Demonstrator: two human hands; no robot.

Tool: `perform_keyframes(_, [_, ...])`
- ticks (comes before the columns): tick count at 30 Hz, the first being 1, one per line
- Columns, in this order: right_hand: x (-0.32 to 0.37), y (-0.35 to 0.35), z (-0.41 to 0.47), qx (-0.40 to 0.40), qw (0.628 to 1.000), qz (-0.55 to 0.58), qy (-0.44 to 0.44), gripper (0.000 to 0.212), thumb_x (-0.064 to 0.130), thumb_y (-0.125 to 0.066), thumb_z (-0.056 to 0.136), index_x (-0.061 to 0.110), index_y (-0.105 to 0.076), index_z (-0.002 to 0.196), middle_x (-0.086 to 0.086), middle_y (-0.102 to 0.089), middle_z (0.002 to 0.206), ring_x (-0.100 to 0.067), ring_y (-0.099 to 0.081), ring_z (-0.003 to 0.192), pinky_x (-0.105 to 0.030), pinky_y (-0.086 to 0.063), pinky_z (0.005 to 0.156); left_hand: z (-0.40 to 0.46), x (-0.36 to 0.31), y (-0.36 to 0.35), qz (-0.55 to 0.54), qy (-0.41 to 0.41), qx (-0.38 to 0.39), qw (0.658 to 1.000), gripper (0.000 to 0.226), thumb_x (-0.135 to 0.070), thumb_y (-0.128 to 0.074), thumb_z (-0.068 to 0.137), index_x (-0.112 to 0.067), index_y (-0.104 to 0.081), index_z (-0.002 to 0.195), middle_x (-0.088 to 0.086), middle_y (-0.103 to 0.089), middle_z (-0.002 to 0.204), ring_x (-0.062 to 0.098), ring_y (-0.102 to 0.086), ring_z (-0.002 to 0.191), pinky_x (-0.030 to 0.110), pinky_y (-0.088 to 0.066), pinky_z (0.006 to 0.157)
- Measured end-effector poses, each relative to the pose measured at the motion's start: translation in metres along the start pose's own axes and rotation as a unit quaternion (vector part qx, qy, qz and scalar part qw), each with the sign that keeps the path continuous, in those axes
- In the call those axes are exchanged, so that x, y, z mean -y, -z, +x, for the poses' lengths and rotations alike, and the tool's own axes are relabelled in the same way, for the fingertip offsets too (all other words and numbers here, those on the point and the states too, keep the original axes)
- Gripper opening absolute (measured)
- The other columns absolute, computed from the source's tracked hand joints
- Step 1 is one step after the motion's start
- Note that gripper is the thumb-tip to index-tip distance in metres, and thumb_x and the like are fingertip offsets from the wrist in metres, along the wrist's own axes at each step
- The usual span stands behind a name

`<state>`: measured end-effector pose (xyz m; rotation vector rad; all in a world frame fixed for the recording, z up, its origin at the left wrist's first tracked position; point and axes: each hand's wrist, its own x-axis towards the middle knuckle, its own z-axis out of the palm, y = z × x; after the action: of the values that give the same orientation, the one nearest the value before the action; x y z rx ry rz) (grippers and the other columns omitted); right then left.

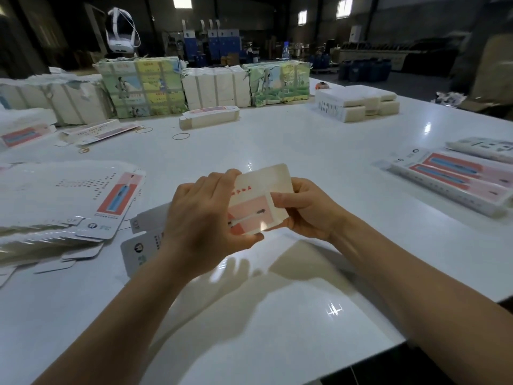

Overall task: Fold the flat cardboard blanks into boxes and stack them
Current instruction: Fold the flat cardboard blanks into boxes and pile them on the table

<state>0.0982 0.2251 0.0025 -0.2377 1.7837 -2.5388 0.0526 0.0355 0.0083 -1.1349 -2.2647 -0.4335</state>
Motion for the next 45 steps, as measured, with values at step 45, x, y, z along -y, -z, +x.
perform_keyframes(45, [0.003,0.006,0.001,-0.132,0.975,-0.176,0.005,0.006,0.005,-0.061,0.088,0.002,-0.065,0.087,-0.010,-0.060,0.064,-0.013,-0.045,0.042,-0.024,-0.041,0.041,-0.004,0.015,0.003,-0.011,0.058,0.082,0.995,0.083,-0.059,-0.072,0.065,-0.017,-0.047,0.131,0.006,-0.062,0.114,0.026,-0.062,0.084,0.038,-0.053,0.071])
